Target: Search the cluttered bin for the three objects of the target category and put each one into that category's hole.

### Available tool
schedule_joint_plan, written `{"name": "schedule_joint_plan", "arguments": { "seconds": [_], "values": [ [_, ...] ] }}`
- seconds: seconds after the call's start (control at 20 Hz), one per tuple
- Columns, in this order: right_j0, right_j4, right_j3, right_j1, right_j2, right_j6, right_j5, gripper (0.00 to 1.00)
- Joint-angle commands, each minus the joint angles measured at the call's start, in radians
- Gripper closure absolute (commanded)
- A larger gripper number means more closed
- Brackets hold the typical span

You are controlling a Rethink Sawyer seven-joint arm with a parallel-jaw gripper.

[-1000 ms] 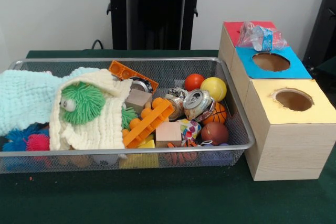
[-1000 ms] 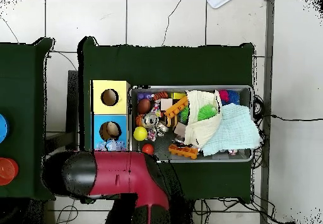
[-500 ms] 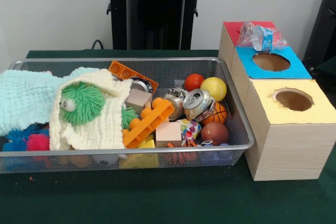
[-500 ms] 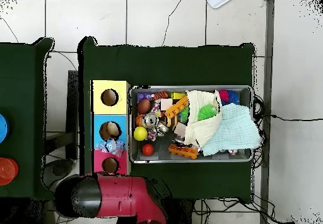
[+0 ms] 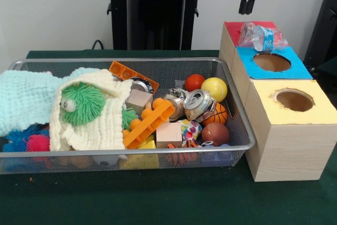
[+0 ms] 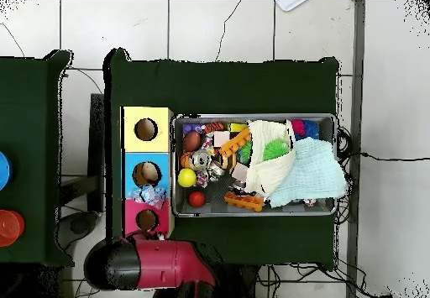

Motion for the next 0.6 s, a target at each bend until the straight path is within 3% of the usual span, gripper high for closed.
{"name": "schedule_joint_plan", "arguments": {
  "seconds": [0.05, 0.6],
  "values": [
    [-0.011, 0.059, 0.001, 0.156, 0.103, 0.208, -0.097, 1.0],
    [0.029, 0.072, -0.115, 0.213, 0.068, 0.223, -0.046, 1.0]
  ]
}}
